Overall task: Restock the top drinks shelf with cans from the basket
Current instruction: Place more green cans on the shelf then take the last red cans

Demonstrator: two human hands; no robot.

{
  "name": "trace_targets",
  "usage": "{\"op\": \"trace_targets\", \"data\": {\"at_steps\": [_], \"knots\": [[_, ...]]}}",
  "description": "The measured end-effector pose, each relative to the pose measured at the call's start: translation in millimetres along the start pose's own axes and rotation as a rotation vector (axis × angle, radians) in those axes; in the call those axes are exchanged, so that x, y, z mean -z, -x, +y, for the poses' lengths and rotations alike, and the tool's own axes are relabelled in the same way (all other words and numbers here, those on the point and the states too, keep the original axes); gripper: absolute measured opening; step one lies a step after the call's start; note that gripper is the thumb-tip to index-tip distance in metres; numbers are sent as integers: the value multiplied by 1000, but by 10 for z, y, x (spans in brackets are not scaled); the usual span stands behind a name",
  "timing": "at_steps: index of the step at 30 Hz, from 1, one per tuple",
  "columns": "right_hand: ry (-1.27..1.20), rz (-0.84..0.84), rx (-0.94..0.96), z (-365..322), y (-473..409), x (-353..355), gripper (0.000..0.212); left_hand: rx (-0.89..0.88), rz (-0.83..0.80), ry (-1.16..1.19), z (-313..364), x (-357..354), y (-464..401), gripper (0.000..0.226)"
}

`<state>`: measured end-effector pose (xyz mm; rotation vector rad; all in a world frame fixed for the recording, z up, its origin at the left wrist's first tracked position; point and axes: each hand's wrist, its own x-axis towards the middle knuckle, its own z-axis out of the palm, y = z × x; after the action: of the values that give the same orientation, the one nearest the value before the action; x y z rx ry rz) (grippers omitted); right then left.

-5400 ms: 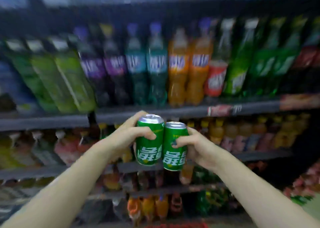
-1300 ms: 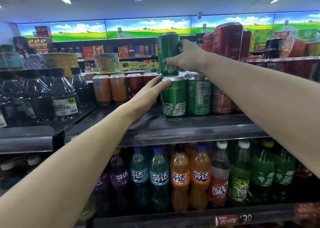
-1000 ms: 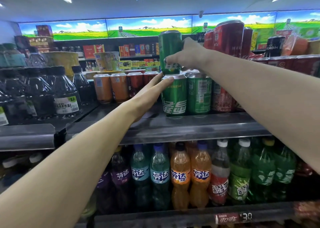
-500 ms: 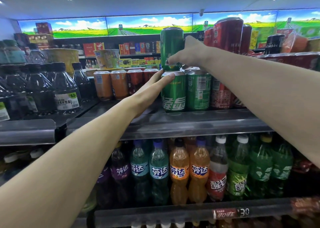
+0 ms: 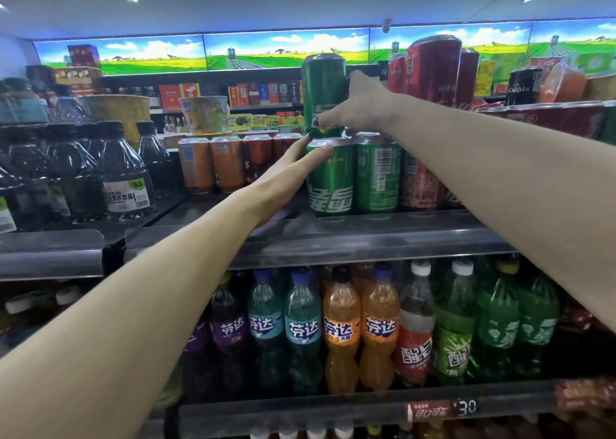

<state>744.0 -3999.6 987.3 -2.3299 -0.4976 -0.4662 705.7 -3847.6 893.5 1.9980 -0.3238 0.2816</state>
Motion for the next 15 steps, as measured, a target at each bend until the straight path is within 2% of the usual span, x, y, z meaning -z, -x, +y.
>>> {"op": "trace_targets", "data": {"at_steps": [5,10,14,15], "knots": [[-5,-7,-34,-8,26,7,73,8,5,-13,10,4,0,76],[-30,100,-28,17,54,56,75,3,25,-16,16,25,27,81],[-19,194,14,-77,173,53,78,-17,55,-25,56,88,51,98],[-18,229,43,-105,216,50,75,-30,68,-35,83,110,66,95]]}}
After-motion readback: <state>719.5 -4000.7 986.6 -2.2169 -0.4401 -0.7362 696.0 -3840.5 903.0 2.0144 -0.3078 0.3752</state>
